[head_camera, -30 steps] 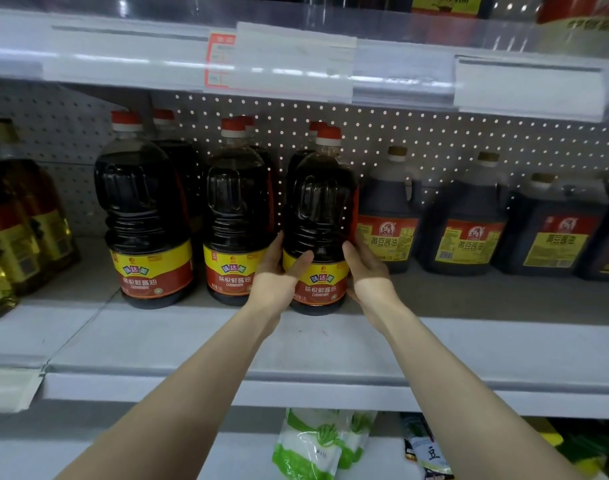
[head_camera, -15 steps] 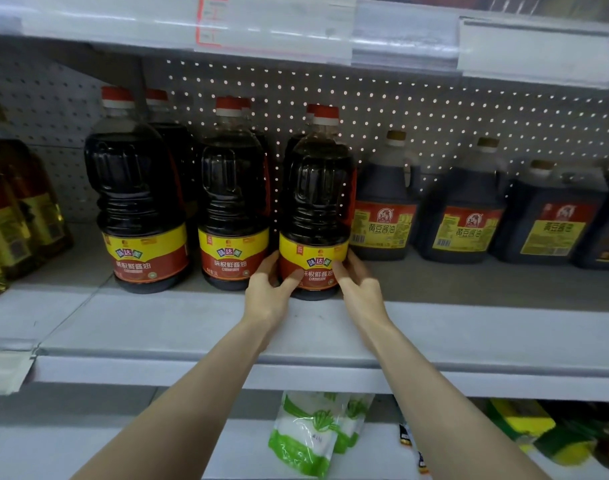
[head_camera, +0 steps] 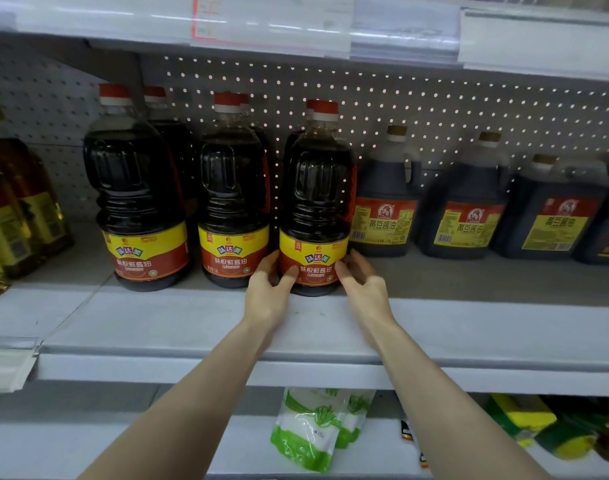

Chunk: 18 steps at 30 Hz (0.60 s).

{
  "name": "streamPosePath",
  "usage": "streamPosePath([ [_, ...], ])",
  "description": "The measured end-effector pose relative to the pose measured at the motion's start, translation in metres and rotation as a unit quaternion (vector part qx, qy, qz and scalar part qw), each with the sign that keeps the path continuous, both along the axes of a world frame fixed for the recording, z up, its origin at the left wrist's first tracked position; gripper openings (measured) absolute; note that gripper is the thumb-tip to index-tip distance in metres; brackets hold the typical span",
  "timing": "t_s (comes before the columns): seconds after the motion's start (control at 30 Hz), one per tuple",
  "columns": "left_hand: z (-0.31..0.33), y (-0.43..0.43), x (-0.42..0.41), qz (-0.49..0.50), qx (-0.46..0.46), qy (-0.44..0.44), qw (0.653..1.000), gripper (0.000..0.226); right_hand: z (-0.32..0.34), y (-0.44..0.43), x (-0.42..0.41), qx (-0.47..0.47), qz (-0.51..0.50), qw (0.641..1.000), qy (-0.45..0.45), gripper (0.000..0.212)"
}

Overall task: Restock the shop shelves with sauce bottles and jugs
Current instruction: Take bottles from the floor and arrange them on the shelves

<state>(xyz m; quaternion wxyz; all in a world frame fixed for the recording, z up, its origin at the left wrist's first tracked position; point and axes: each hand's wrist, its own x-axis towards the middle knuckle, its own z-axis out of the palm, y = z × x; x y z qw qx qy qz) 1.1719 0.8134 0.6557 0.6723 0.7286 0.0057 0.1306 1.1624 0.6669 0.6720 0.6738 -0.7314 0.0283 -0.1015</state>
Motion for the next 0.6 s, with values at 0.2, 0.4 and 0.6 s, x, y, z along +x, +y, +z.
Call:
streamPosePath([
  [0.2,-0.0032,0.0018,0.002,-0.016,0.016,0.002,1.0,0.049,-0.0022,-0.0017,0.0011,-0.015,0.006,1.0,0.011,0.049],
  [0.4,-0.0025,0.0031,0.0036,-0.031,0.022,0.002,0.999,0.052,-0.0019,-0.0025,0.0028,-0.056,0.012,0.998,0.018,0.052],
  [0.6,-0.0027,0.0034,0.0035,-0.045,0.024,-0.006,0.999,0.054,-0.0034,-0.0029,0.0048,-0.078,0.018,0.997,0.019,0.054],
])
